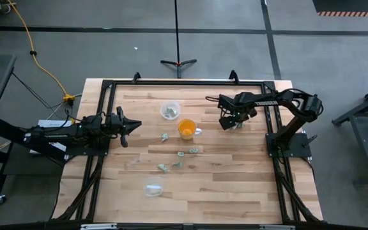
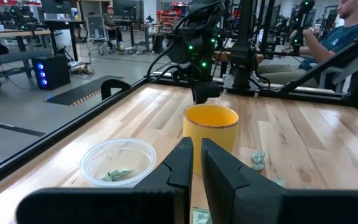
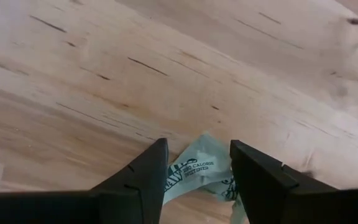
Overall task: Pick and place items into bin
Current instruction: Put the light green stevia packet into the top transparent bin
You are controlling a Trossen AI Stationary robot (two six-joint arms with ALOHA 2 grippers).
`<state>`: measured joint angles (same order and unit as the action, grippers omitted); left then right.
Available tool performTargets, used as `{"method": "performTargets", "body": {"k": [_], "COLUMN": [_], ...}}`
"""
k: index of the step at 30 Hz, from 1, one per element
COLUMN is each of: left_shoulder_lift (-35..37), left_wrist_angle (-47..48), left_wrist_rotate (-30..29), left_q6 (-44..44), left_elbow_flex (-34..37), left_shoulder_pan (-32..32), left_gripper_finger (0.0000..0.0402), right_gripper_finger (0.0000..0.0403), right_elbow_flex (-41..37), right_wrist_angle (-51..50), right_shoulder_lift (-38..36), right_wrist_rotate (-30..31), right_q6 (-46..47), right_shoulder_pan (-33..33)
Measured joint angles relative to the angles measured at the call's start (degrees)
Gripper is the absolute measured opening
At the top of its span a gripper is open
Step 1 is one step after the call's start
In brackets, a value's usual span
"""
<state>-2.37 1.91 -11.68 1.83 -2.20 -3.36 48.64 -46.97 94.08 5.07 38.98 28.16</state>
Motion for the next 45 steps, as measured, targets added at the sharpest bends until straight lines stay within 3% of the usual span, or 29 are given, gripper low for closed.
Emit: {"method": "performTargets", "body": {"k": [16, 26, 33, 40, 45], "left_shoulder_lift": [0.0, 0.0, 0.0, 0.0, 0.0], "left_wrist_angle": [0.0, 0.0, 0.0, 0.0, 0.0], "left_wrist_rotate": [0.0, 0.0, 0.0, 0.0, 0.0], "left_q6": [0.0, 0.0, 0.0, 0.0, 0.0], "left_elbow_flex": [0.0, 0.0, 0.0, 0.0, 0.0], "left_shoulder_pan": [0.0, 0.0, 0.0, 0.0, 0.0], "left_gripper_finger": [0.0067, 0.0067, 0.0067, 0.0067, 0.0067], "right_gripper_finger": [0.0087, 0.0007, 0.0002, 0.0002, 0.0001], "right_elbow_flex": [-0.1, 0.0, 1.5, 11.5, 17.9], "right_wrist_angle": [1.6, 1.9, 4.9, 6.2, 20.0], "right_shoulder_lift": [0.0, 0.0, 0.1, 0.1, 0.1], "right_wrist_rotate": [-2.8, -4.5, -3.8, -1.8, -2.7], "right_q6": [-2.2, -5.0, -9.1, -16.1, -25.0], "right_shoulder_pan": [0.0, 0.0, 0.4, 1.9, 1.7]}}
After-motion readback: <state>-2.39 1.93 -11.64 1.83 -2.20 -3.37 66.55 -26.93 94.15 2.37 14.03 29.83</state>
